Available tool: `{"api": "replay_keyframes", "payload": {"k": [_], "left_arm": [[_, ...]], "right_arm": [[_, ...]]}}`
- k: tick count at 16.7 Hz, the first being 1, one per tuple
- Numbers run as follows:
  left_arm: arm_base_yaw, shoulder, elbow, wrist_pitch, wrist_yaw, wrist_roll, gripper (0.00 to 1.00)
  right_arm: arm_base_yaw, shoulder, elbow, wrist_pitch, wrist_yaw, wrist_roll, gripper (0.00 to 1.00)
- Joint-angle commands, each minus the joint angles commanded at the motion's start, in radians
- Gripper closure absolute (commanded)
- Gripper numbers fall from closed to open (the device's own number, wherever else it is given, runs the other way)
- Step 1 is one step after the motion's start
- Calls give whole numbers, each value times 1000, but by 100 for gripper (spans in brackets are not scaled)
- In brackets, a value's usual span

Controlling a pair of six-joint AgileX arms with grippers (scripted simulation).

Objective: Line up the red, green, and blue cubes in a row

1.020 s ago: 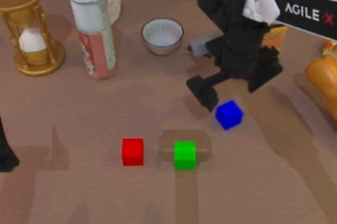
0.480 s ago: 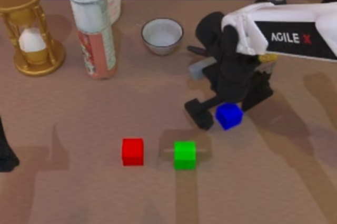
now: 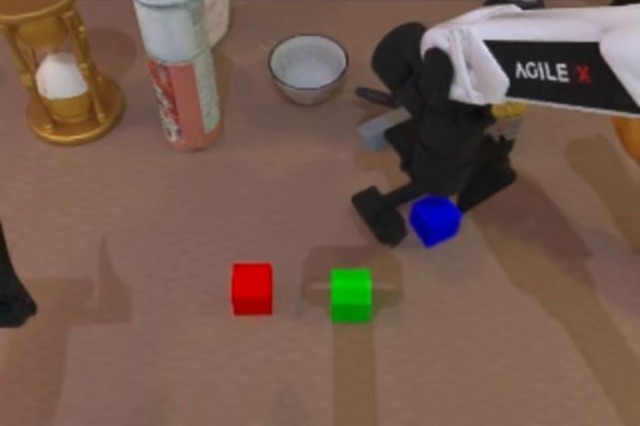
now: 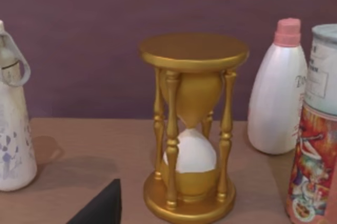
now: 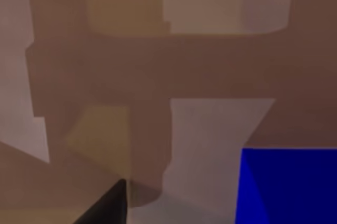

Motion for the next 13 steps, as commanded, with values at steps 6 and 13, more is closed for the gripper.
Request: {"api": "replay_keyframes", "payload": {"k": [6, 13], "left_arm": [[0, 0, 0, 0, 0, 0, 0], [0, 0, 0, 0, 0, 0, 0]], "right_arm": [[0, 0, 0, 0, 0, 0, 83], [0, 0, 0, 0, 0, 0, 100]]}}
